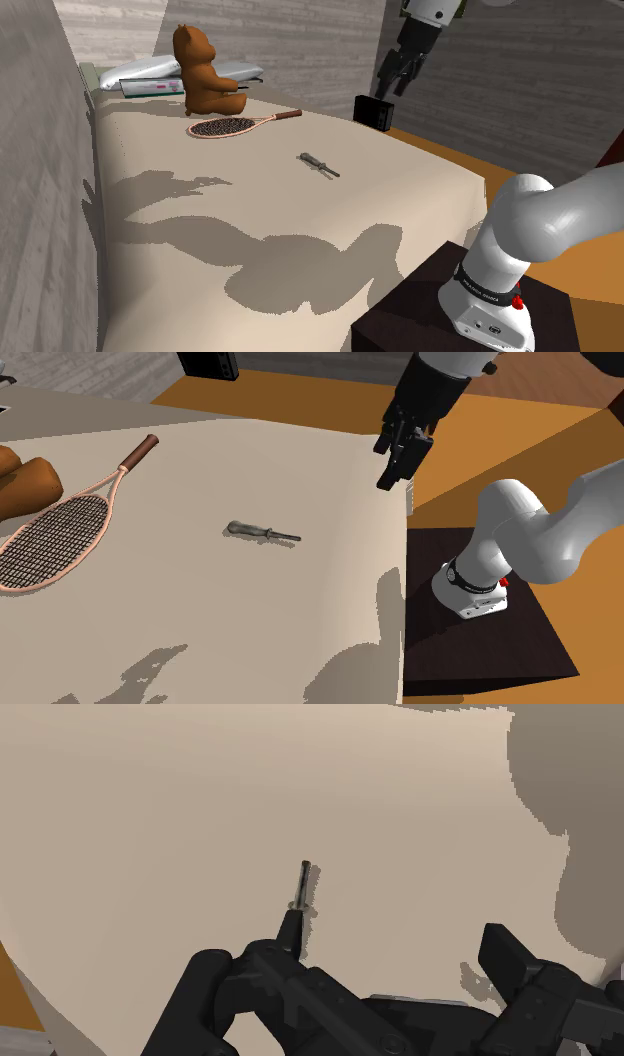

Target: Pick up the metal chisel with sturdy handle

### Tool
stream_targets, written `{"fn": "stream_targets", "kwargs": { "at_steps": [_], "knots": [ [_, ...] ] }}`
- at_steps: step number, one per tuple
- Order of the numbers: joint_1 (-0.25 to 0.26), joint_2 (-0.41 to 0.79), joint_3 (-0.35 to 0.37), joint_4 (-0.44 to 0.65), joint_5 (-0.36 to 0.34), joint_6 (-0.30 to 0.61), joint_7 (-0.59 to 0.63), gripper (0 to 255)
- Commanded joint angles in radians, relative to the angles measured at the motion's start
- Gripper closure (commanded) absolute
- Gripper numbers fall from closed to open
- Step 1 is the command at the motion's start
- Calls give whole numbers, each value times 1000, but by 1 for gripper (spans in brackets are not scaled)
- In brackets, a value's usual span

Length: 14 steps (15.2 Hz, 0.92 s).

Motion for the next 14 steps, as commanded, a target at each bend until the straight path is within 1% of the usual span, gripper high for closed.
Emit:
{"fn": "stream_targets", "kwargs": {
  "at_steps": [1, 8, 14],
  "knots": [
    [0, 0, 0, 0, 0, 0, 0, 0],
    [-7, 163, -55, -61, -10, 200, -57, 0],
    [-9, 342, -102, -62, -3, 360, -110, 0]
  ]
}}
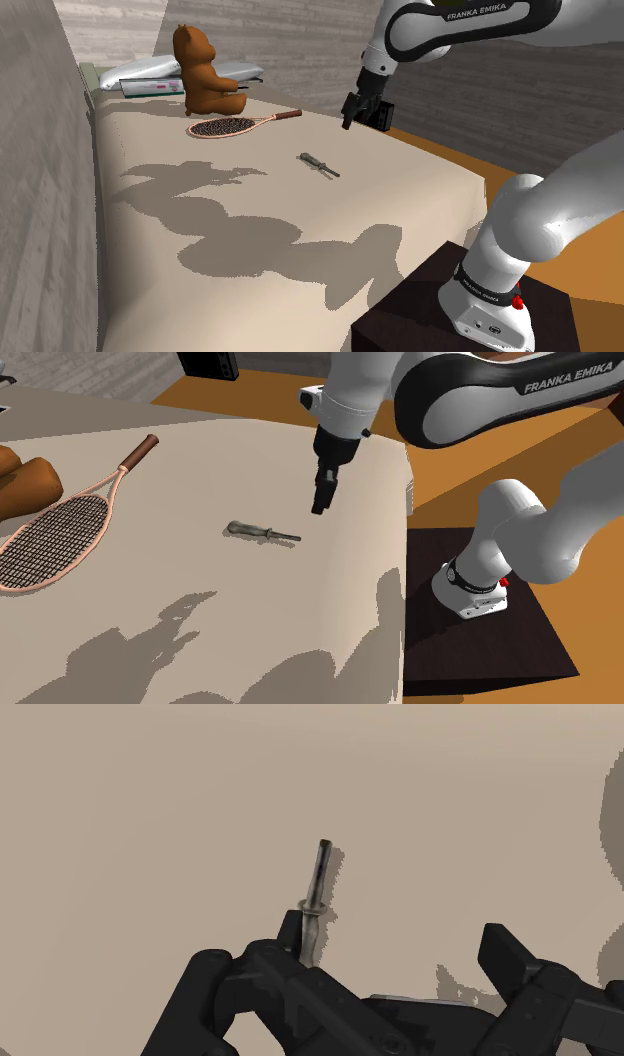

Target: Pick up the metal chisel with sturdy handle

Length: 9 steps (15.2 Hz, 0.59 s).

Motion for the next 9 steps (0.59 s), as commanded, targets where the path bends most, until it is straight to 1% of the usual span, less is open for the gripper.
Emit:
{"fn": "stream_targets", "kwargs": {
  "at_steps": [1, 9],
  "knots": [
    [1, 72, -15, 14, 6, 52, -18, 0],
    [7, 356, -71, 95, 59, 223, -109, 0]
  ]
}}
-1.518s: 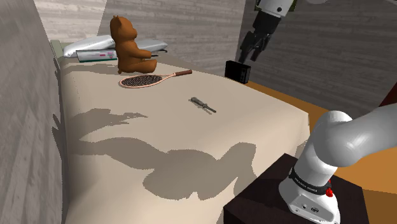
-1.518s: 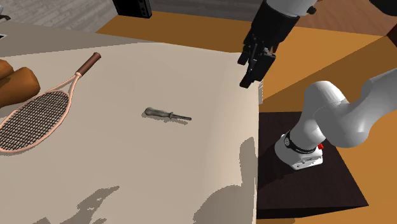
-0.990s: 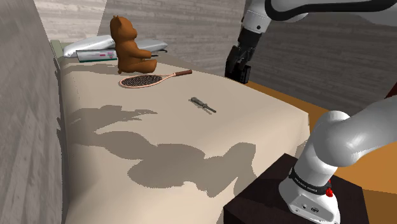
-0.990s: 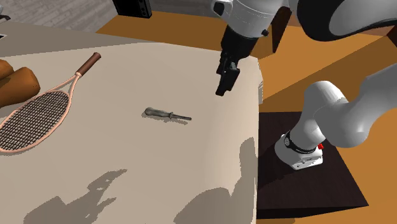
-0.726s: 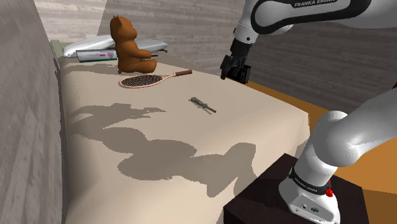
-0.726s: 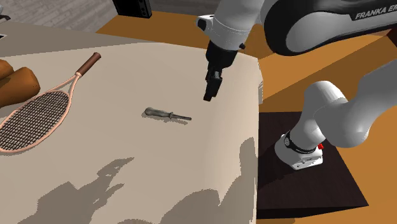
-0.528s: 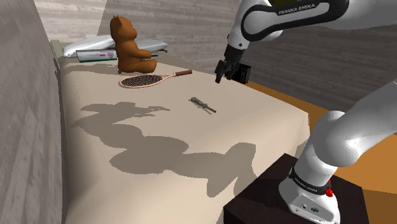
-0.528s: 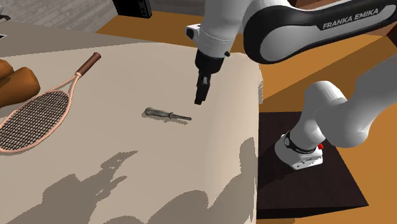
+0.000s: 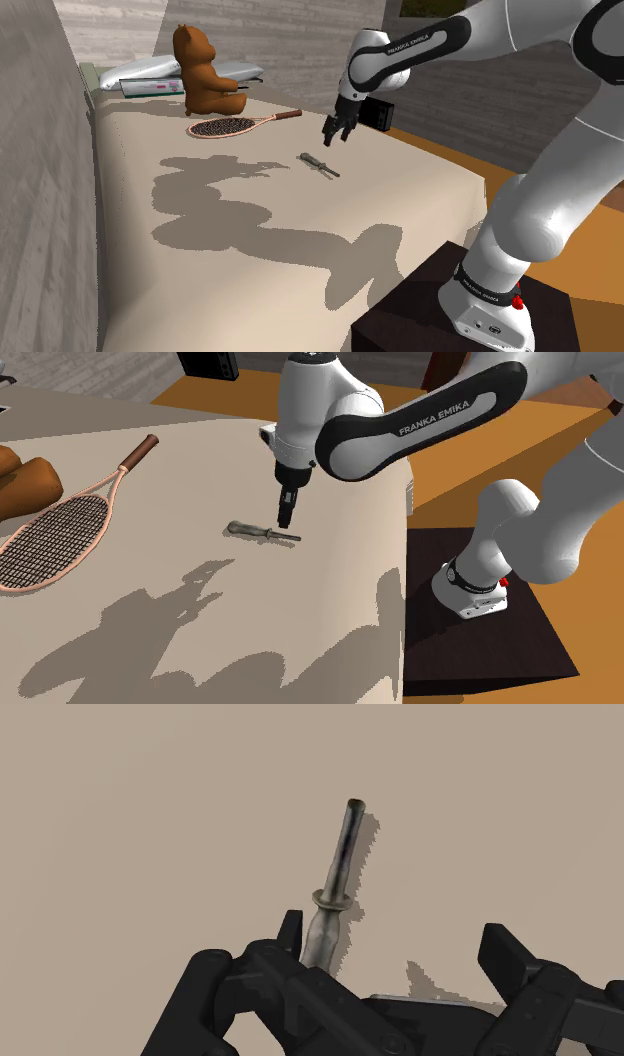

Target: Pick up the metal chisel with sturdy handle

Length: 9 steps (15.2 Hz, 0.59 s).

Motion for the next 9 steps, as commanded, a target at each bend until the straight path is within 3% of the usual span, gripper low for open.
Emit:
{"fn": "stream_targets", "kwargs": {
  "at_steps": [1, 9],
  "knots": [
    [1, 79, -13, 37, 20, 34, -27, 0],
    [-14, 339, -28, 167, 109, 130, -121, 0]
  ]
}}
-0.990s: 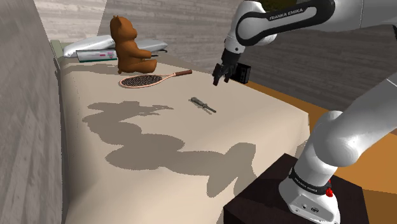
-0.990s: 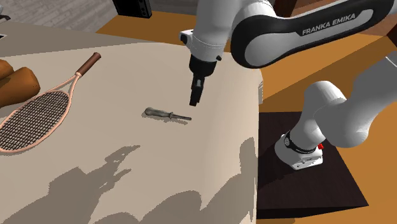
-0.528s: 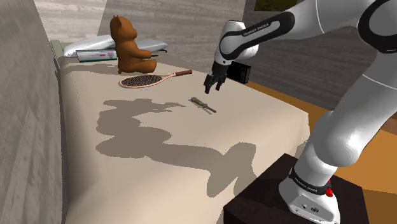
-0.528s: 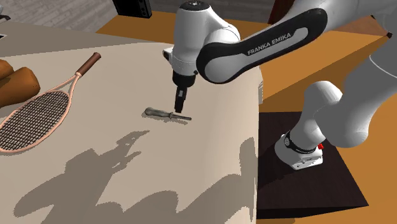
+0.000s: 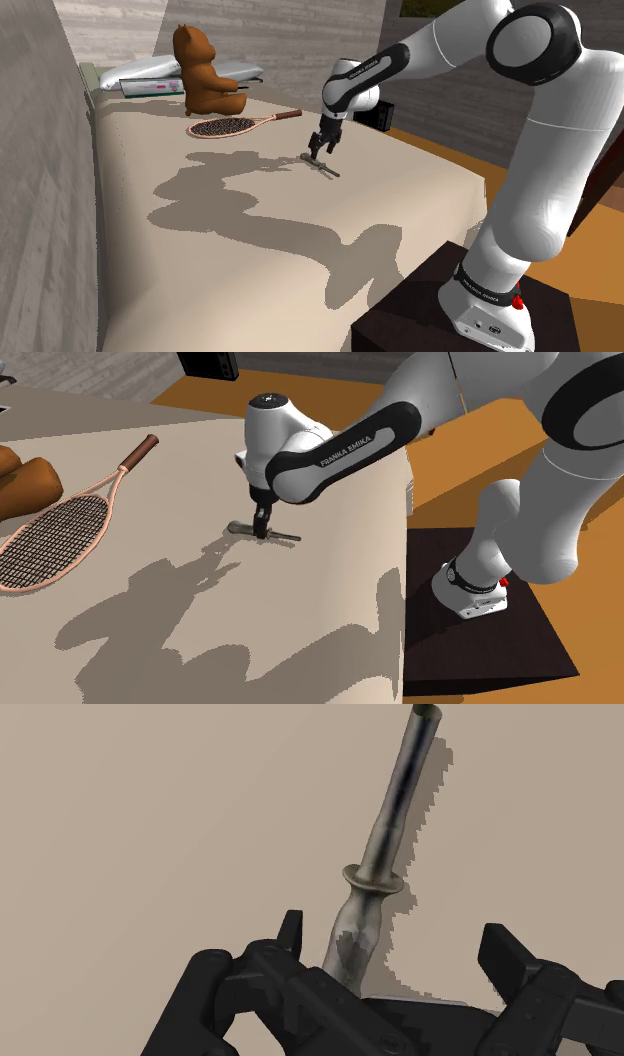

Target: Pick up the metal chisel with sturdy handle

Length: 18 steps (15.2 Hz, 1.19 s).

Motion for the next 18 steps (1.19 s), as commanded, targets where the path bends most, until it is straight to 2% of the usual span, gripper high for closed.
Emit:
{"fn": "stream_targets", "kwargs": {
  "at_steps": [1, 8, 9, 18],
  "knots": [
    [-4, 27, 0, 0, 12, 26, -14, 0],
    [-6, 71, 6, -26, 34, 93, -33, 0],
    [-7, 71, 6, -28, 35, 94, -34, 255],
    [-6, 71, 6, -26, 34, 93, -33, 255]
  ]
}}
